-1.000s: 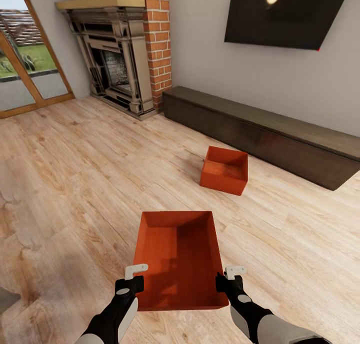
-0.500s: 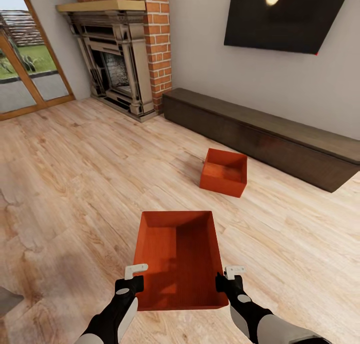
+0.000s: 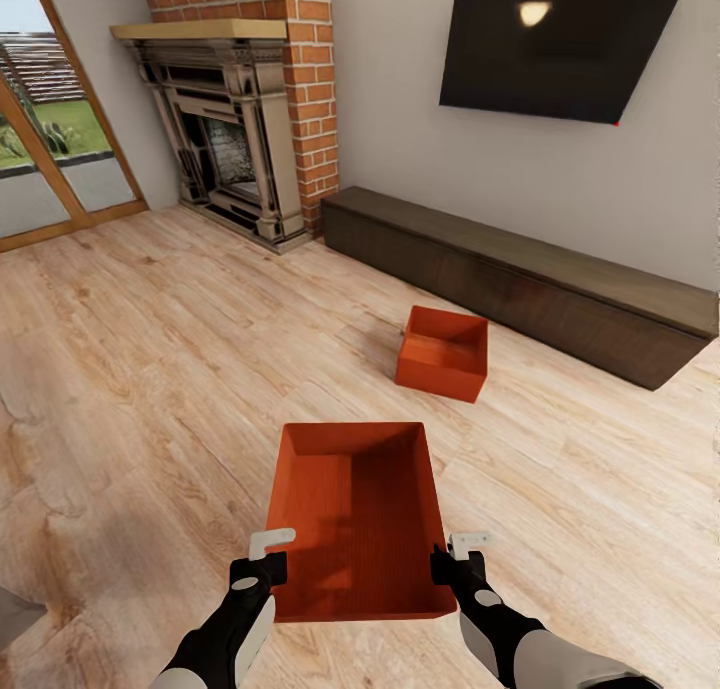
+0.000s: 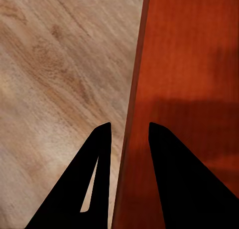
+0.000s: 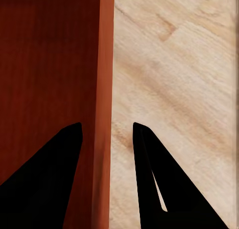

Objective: Move the two storage containers from the living room to the garage. In the garage, place one container on the floor and stack the other container on top of it (either order is fine).

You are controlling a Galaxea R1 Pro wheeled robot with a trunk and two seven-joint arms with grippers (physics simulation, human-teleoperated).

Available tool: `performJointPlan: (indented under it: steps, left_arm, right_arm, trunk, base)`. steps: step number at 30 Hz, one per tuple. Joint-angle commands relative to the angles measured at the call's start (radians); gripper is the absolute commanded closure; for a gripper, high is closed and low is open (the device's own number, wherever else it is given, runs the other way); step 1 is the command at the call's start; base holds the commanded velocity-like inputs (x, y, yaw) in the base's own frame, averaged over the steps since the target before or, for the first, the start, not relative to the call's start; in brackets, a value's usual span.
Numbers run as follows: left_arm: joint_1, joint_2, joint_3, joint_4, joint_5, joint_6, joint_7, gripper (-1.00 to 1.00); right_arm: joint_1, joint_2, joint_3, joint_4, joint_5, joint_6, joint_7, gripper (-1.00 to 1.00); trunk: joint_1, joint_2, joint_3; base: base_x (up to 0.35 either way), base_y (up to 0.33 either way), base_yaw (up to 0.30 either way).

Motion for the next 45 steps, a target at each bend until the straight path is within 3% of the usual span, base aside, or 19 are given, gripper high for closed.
performJointPlan:
  steps: [1,24,45]
  left_arm:
    - [-0.001,0.002,-0.001,-0.003,0.012,0.005,0.005,1.0]
    - [0.0,0.002,-0.001,-0.005,0.012,0.003,0.008,1.0]
    - [-0.001,0.002,0.0,-0.007,0.012,0.003,0.013,1.0]
  right_arm:
    - [0.0,-0.002,0.002,0.0,0.003,-0.001,-0.003,1.0]
    - [-0.001,-0.002,0.001,0.0,0.003,0.0,-0.003,1.0]
    - [0.0,-0.002,0.001,0.0,0.002,0.003,-0.003,1.0]
  trunk:
    - [-0.004,0.007,0.004]
    - [-0.092,0.168,0.109]
    - [-0.092,0.168,0.11]
  base:
    - [0.0,0.0,-0.08]
    - [0.0,0.0,-0.085]
    - [0.0,0.0,-0.002]
